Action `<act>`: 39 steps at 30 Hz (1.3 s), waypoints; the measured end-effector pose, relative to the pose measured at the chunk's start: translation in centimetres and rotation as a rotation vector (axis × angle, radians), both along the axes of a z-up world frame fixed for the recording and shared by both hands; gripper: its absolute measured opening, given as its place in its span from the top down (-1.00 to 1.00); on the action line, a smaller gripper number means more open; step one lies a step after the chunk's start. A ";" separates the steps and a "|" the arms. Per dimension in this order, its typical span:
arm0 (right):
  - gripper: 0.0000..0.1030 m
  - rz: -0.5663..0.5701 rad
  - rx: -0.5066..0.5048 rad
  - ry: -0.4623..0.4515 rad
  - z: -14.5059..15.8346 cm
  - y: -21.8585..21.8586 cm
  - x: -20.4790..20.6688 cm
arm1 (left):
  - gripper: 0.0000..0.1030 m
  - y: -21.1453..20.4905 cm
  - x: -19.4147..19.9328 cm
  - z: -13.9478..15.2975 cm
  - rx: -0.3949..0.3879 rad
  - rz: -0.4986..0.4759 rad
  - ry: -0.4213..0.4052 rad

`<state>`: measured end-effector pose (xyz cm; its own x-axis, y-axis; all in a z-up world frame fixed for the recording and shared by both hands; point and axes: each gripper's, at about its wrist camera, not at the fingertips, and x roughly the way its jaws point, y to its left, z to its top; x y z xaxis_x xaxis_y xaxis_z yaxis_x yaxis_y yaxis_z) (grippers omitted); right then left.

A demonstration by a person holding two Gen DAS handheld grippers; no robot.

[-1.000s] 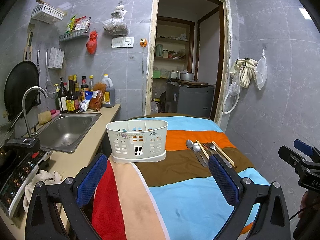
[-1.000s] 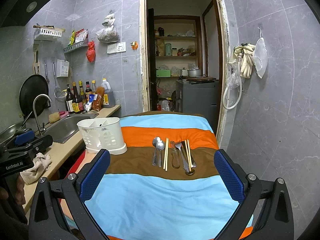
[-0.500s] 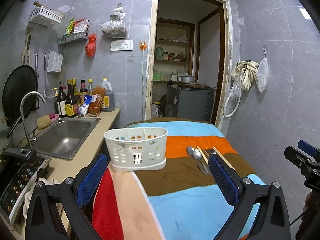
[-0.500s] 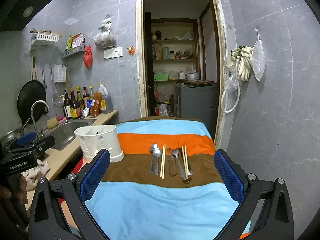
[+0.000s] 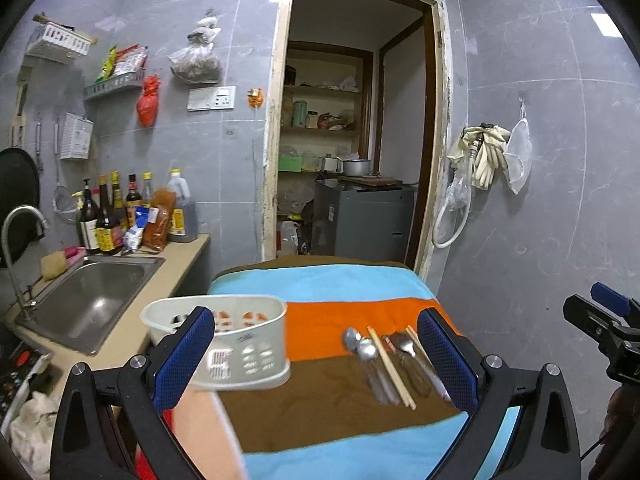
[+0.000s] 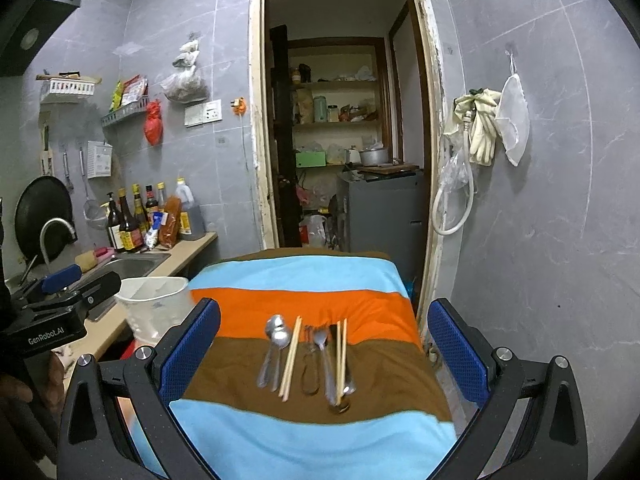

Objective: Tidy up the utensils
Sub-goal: 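Move both tools down toward the utensils on the brown stripe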

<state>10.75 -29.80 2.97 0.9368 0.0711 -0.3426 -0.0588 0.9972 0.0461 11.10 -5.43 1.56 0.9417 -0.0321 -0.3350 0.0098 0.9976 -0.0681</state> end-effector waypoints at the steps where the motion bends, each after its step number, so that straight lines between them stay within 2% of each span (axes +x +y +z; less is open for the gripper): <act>1: -0.98 0.002 -0.001 0.008 -0.1 -0.4 0.9 | -0.98 -0.1 0.3 -0.1 -0.001 -0.001 0.001; 9: -0.98 0.028 -0.003 0.082 -2.1 -4.2 9.8 | -0.98 -3.1 7.7 -2.7 -0.004 0.017 0.068; 18: -0.95 0.103 0.058 0.225 -7.7 -5.8 18.2 | -0.98 -5.6 15.0 -7.3 0.003 0.008 0.213; 22: -0.69 0.157 0.097 0.305 -10.8 -5.2 21.2 | -0.97 -5.9 17.4 -9.2 0.005 0.007 0.259; 24: -0.54 0.173 0.107 0.345 -12.4 -4.6 22.4 | -0.89 -5.8 18.7 -10.3 0.001 0.008 0.290; 29: -0.03 0.187 0.126 0.427 -15.9 -3.3 25.0 | -0.58 -5.8 21.4 -12.3 -0.005 0.008 0.351; 32: 0.13 0.196 0.140 0.477 -17.7 -2.4 26.4 | -0.34 -5.6 22.9 -13.6 -0.014 0.002 0.400; 35: 0.18 0.208 0.151 0.516 -18.9 -2.1 27.3 | -0.12 -5.4 24.2 -14.8 -0.028 0.000 0.446; 39: 0.34 0.225 0.141 0.578 -20.3 -1.0 28.2 | 0.06 -4.9 25.6 -16.1 -0.048 -0.009 0.511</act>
